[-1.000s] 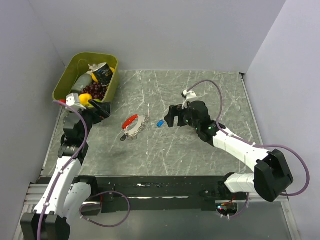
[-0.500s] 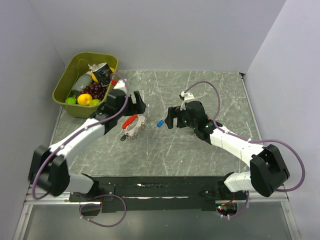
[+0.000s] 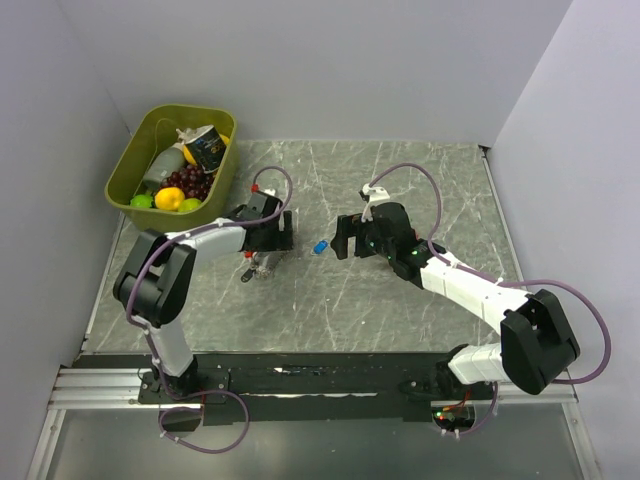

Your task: Put the keys on the keyring

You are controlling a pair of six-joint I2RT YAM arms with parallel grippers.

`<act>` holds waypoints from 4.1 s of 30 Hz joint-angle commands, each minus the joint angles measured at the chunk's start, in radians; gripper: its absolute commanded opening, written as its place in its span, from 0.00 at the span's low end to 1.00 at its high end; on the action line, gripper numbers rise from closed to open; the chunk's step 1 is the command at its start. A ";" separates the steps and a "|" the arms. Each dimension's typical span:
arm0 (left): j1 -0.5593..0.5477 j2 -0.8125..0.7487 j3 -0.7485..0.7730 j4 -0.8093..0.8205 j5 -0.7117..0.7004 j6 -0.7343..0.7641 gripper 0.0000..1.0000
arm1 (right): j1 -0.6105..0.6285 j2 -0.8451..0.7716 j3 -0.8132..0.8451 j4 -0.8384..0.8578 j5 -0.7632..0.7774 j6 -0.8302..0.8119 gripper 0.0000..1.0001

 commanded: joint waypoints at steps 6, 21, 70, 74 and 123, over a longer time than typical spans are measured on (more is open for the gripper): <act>-0.008 0.053 -0.035 0.082 0.105 0.016 0.89 | -0.005 -0.026 0.009 0.009 -0.002 0.003 1.00; -0.107 -0.180 -0.201 -0.089 0.198 -0.042 0.91 | -0.004 0.006 0.046 -0.014 -0.008 -0.023 1.00; 0.150 -0.220 -0.294 0.014 0.231 -0.139 0.93 | 0.182 0.678 0.367 0.087 -0.380 0.155 0.11; 0.153 -0.243 -0.284 -0.011 0.212 -0.132 0.93 | 0.193 0.605 0.310 0.107 -0.401 0.160 0.00; -0.128 -0.048 -0.115 -0.267 -0.174 -0.096 0.43 | 0.104 0.281 0.098 0.044 -0.315 0.112 0.77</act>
